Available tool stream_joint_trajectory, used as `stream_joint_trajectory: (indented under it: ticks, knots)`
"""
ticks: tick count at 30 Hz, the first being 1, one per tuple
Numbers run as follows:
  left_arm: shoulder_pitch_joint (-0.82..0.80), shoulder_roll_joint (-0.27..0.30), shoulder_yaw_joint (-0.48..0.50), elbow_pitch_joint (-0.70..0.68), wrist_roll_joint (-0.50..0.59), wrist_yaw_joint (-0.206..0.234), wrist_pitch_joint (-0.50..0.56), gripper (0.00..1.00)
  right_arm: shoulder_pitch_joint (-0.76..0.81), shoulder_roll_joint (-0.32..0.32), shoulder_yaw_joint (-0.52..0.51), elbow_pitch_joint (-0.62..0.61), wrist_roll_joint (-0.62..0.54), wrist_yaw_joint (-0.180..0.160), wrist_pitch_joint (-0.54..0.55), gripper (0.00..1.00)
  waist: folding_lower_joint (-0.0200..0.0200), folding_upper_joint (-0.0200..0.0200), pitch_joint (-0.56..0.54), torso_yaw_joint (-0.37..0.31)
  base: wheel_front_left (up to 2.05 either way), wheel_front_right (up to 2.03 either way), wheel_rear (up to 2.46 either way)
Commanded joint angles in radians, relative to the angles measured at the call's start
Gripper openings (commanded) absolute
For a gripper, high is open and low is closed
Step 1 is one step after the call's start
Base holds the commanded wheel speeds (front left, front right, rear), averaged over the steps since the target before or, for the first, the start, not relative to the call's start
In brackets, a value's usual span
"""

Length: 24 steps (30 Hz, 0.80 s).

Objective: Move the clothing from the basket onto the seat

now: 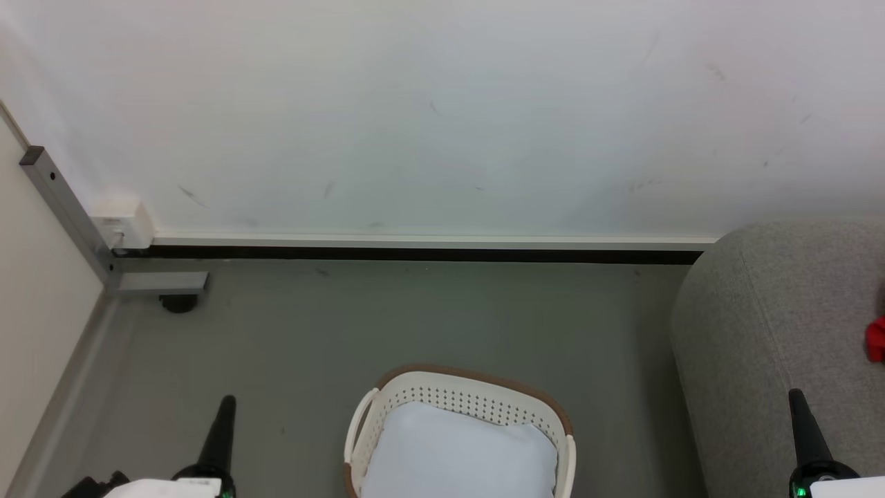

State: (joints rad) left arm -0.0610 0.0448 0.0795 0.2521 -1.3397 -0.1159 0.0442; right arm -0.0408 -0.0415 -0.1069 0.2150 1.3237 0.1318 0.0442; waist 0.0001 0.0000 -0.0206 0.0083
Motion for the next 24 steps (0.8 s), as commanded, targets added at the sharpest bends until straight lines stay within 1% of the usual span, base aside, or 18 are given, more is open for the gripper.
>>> stream_joint_trajectory:
  ticks: [1, 24]
  knots:
    - [-0.017, 0.008, 0.006, -0.007, -0.023, -0.008, 0.008, 0.00, -0.024, -0.011, -0.004, 0.000, 0.026, -0.001, 0.008, 0.00, -0.0001, 0.0000, 0.001, 0.000, 0.00, 0.00, 0.00]
    - [-0.043, 0.009, 0.028, -0.008, -0.199, -0.015, 0.053, 0.00, -0.061, -0.012, -0.008, 0.023, 0.214, -0.002, 0.054, 0.00, -0.0001, 0.0000, 0.016, -0.006, 0.00, 0.00, 0.00]
